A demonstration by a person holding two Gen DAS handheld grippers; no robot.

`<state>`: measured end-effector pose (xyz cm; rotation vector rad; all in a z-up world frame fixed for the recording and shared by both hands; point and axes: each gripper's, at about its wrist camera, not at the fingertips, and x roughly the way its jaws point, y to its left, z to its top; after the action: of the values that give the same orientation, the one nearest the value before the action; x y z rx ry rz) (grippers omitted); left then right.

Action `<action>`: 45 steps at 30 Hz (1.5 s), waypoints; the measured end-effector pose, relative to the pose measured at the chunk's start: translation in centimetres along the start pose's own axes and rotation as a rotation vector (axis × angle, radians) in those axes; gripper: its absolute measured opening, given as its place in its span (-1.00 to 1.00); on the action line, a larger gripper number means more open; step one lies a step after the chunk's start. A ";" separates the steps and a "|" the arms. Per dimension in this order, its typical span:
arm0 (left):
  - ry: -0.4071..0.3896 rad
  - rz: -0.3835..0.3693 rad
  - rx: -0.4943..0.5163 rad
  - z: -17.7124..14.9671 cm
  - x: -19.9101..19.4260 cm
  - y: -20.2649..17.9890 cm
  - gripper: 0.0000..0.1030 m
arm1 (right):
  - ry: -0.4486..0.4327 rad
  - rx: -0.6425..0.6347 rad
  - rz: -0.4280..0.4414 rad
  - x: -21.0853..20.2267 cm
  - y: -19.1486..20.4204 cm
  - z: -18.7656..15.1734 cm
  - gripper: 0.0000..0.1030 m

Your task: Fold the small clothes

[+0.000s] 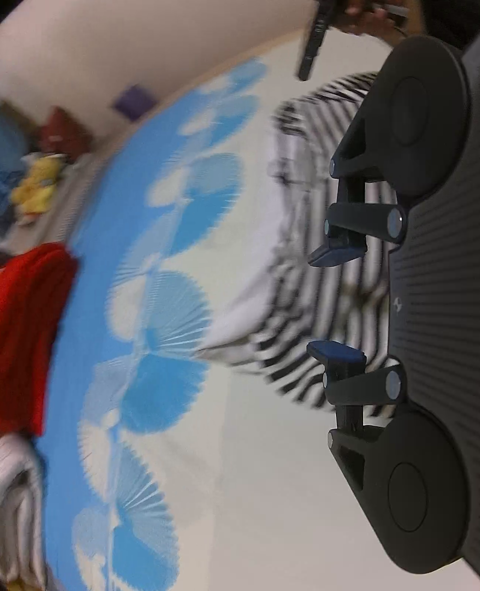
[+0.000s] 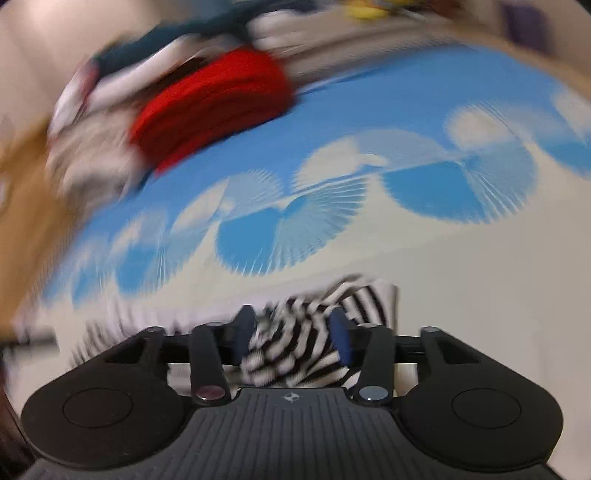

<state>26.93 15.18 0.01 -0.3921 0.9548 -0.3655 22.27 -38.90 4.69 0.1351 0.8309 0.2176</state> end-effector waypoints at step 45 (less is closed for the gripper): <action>-0.212 0.043 -0.336 6.6 3.0 5.6 -0.22 | -0.106 -0.093 -0.244 8.7 4.3 5.5 -0.07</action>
<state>34.70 19.69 -1.33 -0.7017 0.8147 -0.1192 31.44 -32.78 3.05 -0.0424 0.7233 0.0191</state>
